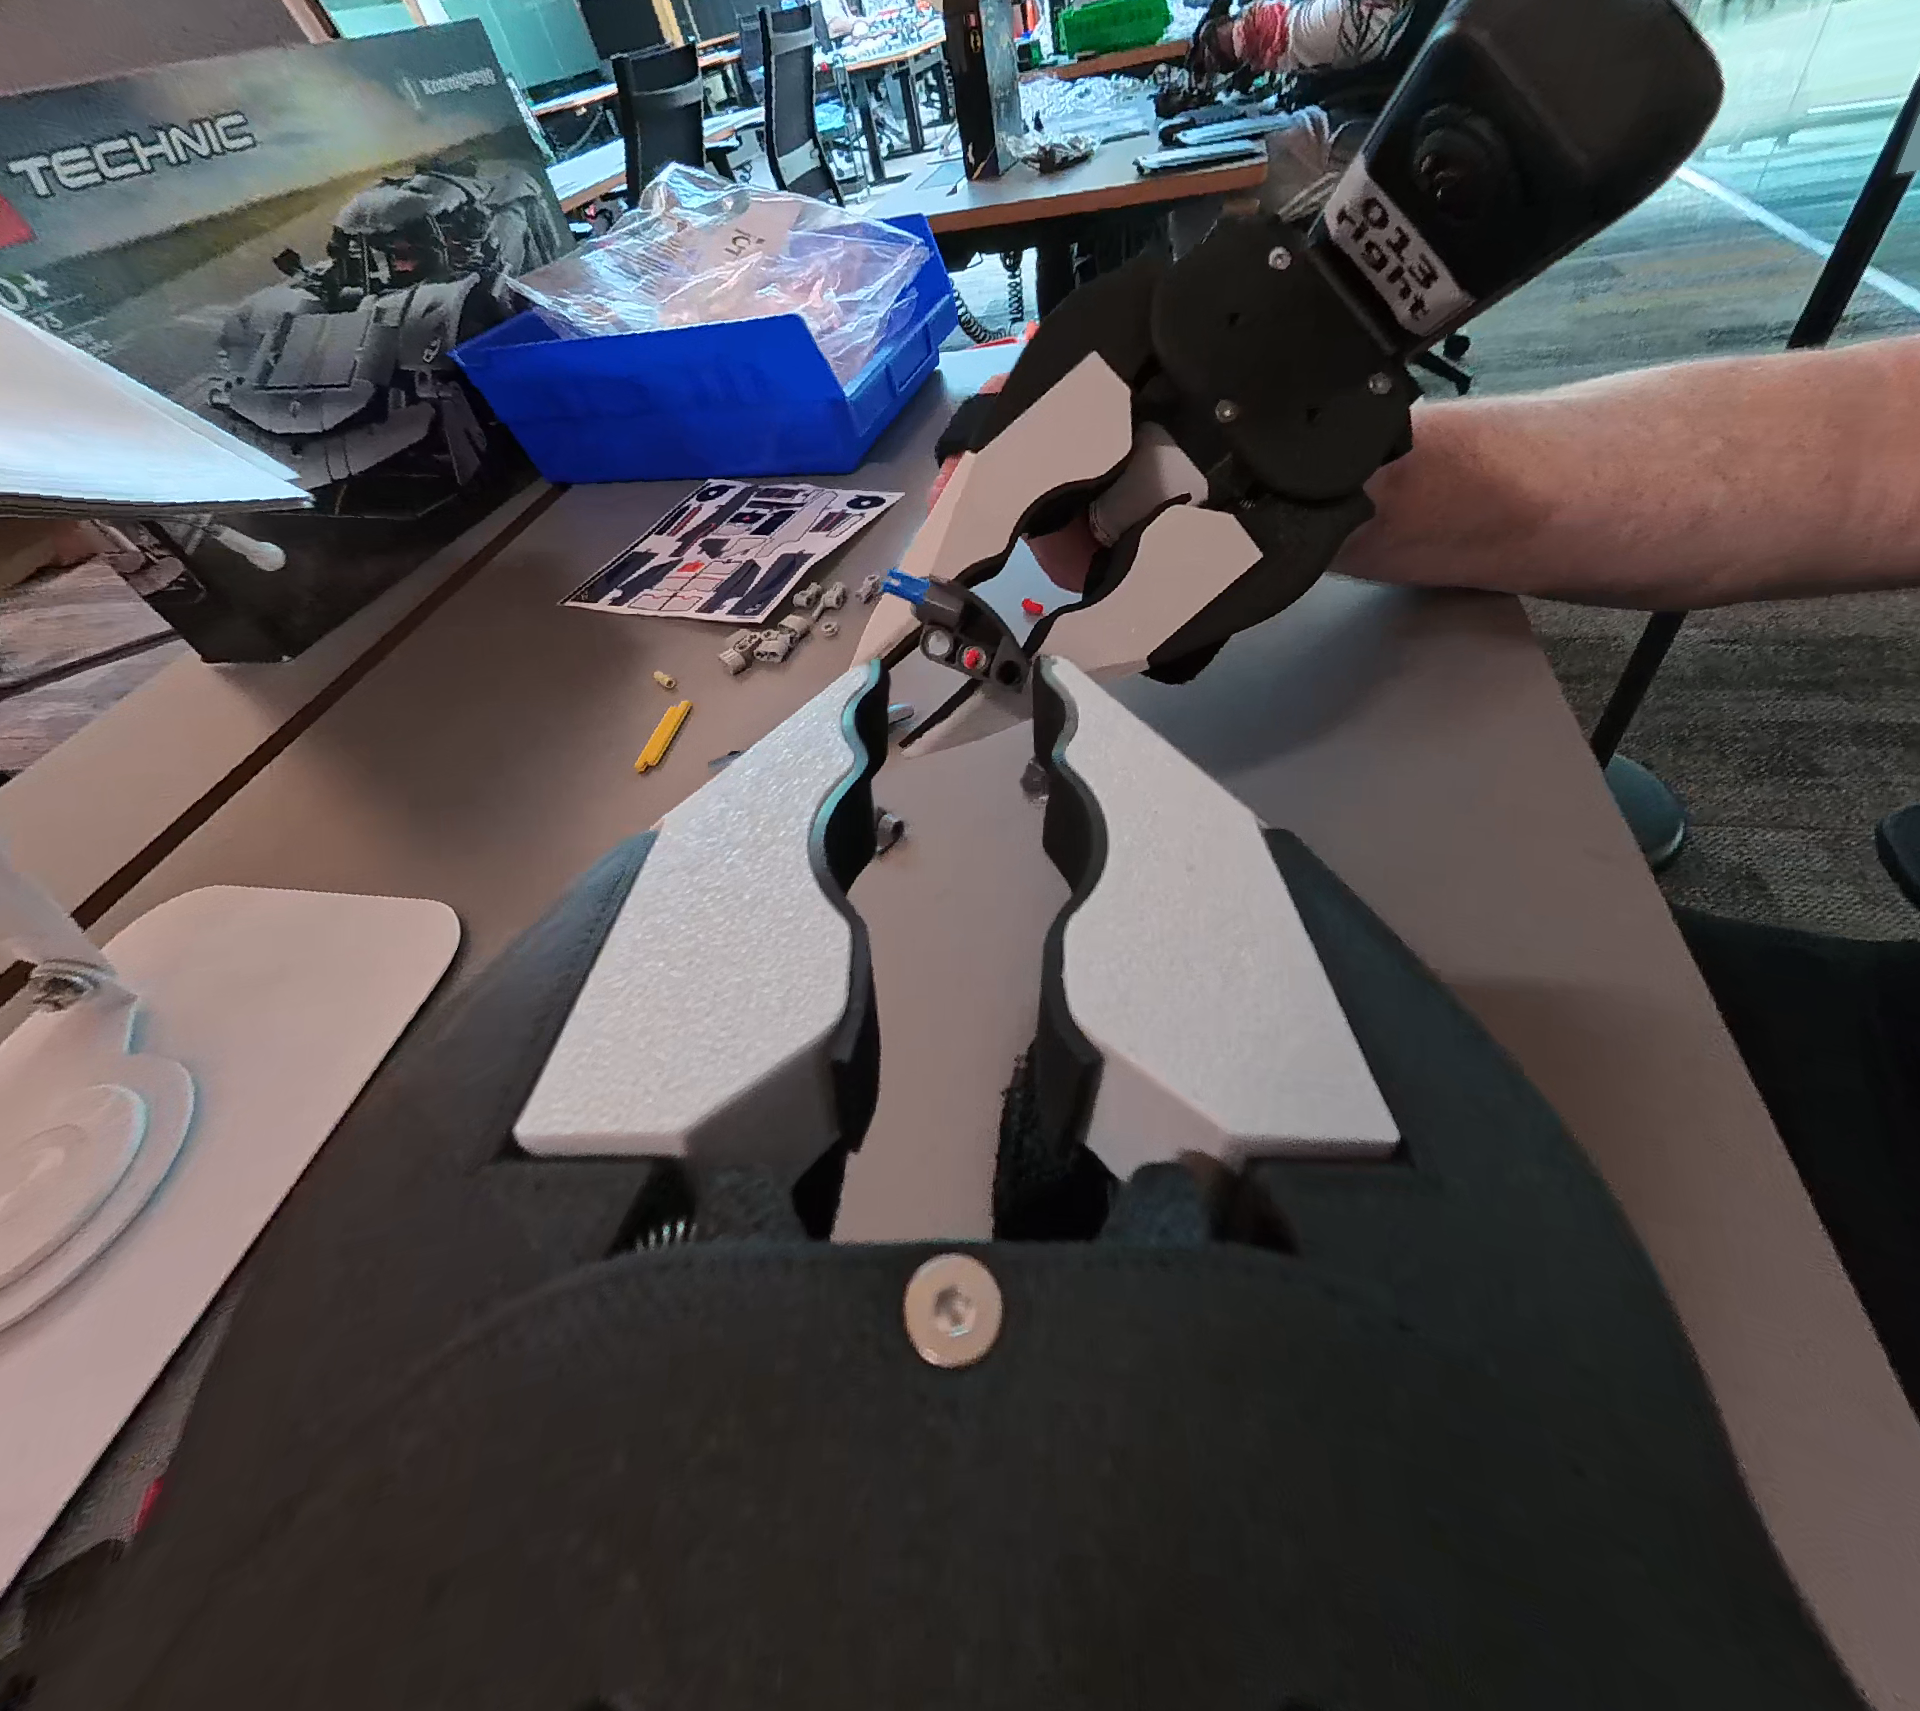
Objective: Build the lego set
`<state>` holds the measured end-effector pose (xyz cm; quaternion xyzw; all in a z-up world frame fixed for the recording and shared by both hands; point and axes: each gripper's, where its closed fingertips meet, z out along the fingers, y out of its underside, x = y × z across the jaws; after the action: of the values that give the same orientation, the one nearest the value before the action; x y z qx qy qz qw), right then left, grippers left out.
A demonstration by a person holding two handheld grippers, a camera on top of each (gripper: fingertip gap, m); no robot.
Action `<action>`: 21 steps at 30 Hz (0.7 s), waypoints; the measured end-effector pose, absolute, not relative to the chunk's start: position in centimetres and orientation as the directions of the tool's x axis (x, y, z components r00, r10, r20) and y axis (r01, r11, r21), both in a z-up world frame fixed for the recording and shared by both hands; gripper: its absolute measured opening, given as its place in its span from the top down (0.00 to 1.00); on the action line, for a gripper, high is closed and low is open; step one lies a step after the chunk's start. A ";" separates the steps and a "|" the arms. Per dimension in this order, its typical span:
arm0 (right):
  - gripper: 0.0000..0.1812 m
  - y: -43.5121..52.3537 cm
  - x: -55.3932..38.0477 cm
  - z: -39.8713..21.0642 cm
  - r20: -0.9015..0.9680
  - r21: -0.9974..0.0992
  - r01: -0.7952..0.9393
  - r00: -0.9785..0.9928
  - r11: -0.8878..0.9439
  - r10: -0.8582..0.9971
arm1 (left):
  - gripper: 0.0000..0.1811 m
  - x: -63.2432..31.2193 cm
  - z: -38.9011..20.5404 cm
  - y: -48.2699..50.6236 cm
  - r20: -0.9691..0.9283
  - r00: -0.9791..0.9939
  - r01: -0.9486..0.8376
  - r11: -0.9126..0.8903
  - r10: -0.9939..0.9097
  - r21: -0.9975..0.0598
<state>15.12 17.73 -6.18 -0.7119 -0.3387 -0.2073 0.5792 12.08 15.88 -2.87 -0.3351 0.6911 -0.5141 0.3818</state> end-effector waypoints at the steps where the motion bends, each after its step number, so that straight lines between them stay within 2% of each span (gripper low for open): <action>1: 0.93 17.7 15.1 -6.2 0.689 -0.683 0.723 0.684 -0.100 0.240 | 0.87 12.0 -2.8 15.8 -0.174 -0.491 -0.070 0.237 -0.854 -0.969; 21: 0.93 17.8 15.5 -5.8 0.698 -0.682 0.724 0.686 -0.102 0.205 | 0.87 11.6 -1.8 15.9 -0.102 -0.515 -0.043 0.145 -0.851 -0.989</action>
<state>15.47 17.83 -5.78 -0.7082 -0.3281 -0.2221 0.5844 11.56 15.94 -1.76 -0.3361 0.6652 -0.5610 0.3603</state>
